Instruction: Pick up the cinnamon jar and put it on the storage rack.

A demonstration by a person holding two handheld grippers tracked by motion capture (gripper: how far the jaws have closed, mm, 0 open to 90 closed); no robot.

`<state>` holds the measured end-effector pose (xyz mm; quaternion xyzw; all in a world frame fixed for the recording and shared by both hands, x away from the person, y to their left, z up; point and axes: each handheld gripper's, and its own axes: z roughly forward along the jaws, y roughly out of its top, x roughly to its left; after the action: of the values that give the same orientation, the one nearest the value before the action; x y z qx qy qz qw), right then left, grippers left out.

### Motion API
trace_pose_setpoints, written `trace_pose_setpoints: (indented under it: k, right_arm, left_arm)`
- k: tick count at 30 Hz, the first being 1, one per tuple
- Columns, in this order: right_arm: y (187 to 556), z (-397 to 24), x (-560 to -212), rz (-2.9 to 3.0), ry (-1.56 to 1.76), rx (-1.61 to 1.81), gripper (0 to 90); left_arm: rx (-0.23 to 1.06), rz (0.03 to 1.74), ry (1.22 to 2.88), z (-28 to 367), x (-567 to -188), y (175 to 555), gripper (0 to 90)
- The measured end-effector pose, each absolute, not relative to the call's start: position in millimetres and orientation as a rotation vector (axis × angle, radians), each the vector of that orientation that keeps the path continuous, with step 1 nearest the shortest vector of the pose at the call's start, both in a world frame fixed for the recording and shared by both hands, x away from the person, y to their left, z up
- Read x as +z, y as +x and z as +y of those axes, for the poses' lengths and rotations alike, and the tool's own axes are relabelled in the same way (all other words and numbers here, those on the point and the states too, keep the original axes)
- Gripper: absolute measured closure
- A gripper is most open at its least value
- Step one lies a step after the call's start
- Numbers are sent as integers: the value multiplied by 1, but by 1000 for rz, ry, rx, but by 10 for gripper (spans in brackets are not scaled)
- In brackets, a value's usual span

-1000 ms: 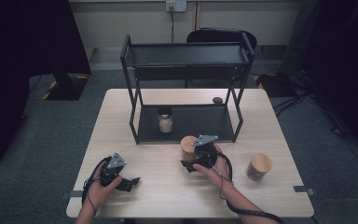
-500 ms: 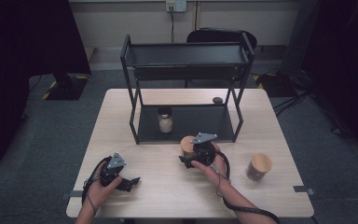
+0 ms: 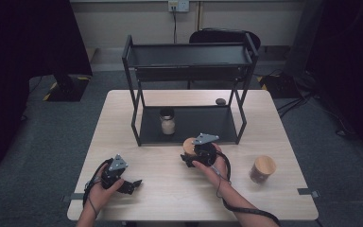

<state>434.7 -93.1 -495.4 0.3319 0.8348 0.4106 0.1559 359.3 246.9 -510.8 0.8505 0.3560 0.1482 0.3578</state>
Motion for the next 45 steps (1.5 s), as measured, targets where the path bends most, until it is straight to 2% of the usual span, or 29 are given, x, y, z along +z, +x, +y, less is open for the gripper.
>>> trace_pose_setpoints:
  k: [45]
  right_arm:
    - [452, -98, -467, 2448, 905, 1161, 251]
  left_arm:
    - [381, 917, 2195, 247, -511, 359, 1]
